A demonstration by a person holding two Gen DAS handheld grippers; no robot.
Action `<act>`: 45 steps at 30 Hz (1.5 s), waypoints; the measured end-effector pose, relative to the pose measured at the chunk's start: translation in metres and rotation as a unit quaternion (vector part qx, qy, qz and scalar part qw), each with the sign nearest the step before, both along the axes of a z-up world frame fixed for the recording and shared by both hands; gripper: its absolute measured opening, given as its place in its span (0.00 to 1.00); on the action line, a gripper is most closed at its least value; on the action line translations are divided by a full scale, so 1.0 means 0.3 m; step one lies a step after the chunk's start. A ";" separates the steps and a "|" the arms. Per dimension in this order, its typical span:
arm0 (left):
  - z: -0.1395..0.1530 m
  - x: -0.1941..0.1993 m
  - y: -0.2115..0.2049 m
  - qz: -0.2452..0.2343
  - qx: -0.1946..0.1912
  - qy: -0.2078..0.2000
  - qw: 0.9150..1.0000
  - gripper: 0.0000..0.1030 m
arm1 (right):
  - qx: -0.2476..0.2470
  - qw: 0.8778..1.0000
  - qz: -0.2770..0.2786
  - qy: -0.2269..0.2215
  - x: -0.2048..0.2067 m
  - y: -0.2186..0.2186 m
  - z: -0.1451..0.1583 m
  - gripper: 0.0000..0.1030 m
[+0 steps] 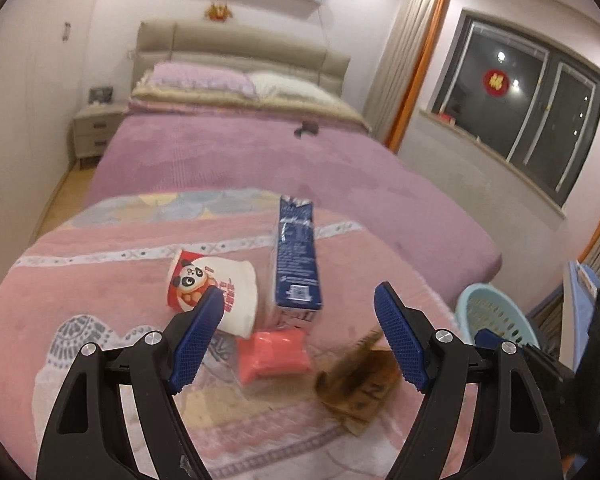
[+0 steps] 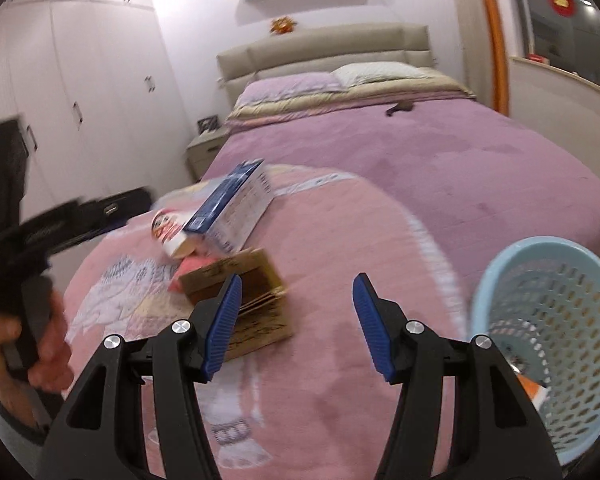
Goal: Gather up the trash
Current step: 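Grasp the blue milk carton with the left gripper, then grasp the brown paper bag with the right gripper while the left gripper holds the carton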
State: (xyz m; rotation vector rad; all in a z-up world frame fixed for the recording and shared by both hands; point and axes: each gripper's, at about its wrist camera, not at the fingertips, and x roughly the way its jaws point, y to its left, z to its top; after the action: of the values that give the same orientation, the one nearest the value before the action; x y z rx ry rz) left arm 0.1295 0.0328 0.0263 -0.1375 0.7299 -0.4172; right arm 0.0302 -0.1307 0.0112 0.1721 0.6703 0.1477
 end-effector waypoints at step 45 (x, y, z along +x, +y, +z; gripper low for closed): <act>-0.022 -0.147 0.096 0.028 -0.020 0.018 0.999 0.35 | 0.073 0.989 0.020 0.128 0.050 0.114 -0.094 0.06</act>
State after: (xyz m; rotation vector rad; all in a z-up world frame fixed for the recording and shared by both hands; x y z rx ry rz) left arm 0.0854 0.0615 0.0196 -0.2035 0.7513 -0.3772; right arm 0.0453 -0.0965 -0.0171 0.3229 0.9207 0.2166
